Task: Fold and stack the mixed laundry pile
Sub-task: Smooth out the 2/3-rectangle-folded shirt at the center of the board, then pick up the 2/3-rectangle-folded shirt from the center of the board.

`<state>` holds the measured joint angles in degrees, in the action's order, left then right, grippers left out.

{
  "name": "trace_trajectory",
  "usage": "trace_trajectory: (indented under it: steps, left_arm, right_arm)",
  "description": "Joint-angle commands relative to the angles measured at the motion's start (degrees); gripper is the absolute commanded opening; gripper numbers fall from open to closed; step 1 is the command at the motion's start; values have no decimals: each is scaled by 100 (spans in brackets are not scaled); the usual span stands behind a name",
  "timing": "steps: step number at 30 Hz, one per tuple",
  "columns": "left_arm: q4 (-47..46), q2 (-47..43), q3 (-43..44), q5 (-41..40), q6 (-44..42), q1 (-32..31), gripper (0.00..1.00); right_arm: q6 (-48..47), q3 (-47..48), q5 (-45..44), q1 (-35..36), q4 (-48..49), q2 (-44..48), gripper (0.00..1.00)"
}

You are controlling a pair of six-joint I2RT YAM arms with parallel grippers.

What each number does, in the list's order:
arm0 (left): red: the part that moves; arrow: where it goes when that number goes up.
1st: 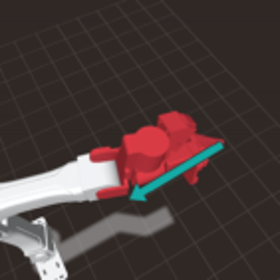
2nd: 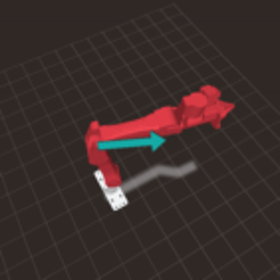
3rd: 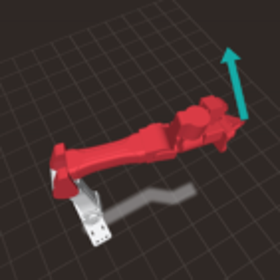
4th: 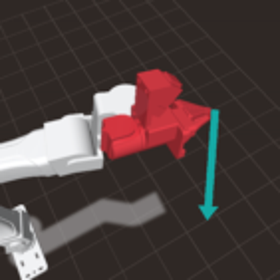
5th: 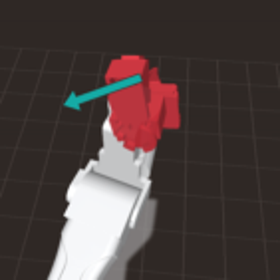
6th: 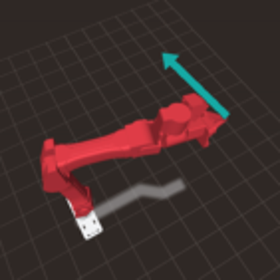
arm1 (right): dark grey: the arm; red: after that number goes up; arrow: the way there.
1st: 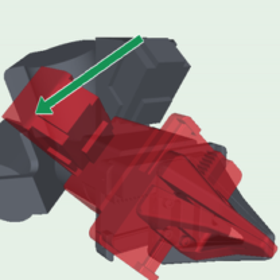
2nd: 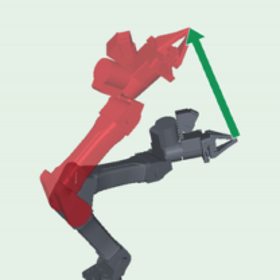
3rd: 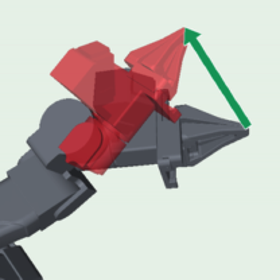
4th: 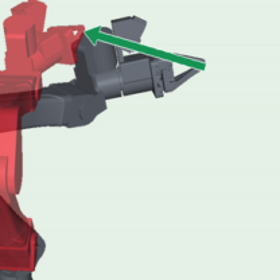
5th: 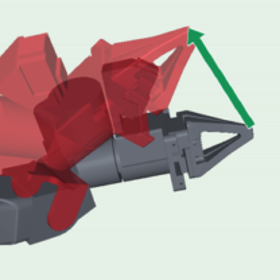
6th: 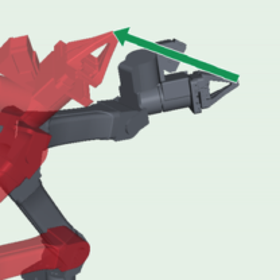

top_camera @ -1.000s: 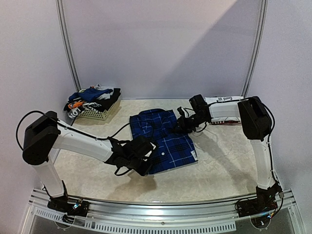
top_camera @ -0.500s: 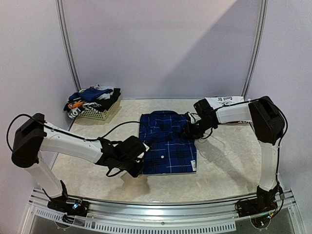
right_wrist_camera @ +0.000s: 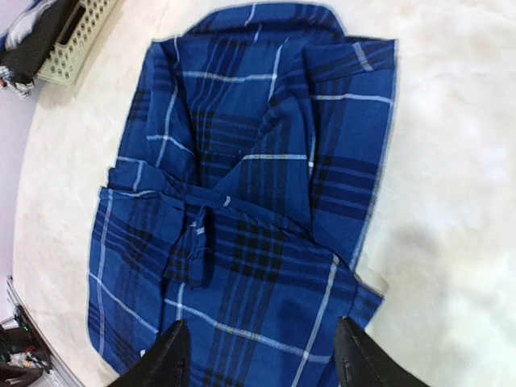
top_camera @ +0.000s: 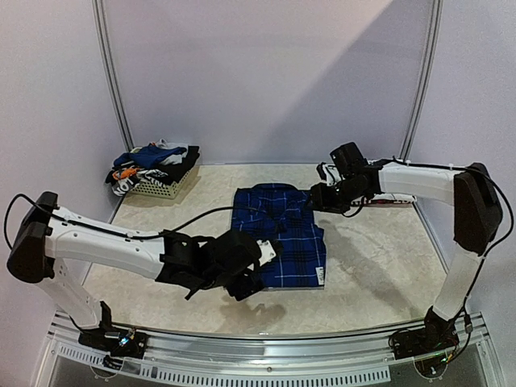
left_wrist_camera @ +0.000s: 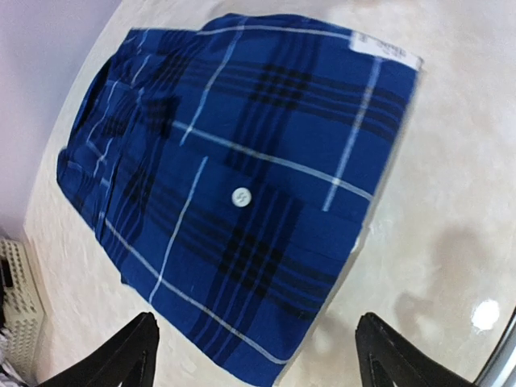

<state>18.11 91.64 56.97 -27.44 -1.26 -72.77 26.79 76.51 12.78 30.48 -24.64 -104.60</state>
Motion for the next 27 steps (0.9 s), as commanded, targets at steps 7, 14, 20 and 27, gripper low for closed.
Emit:
trace_trajectory:
  steps: [7, 14, 20, 27]
  left_arm:
    - [-267, 1058, 613, -191, -1937, -314, 82]
    - [-590, 1658, 833, 73, -2472, -319, 80]
    - [-673, 2062, 1029, 112, -2523, -270, 77]
    - [-808, 2392, 1095, 16, -2550, -220, 72]
  right_arm:
    - [193, -1179, -810, 41, 67, 1137, 83]
    - [462, -1867, -989, 36, 328, 1703, 90]
    - [604, -2255, -1395, -60, 377, 2213, 95]
    - [776, -2727, -1545, -189, 602, 2646, 97]
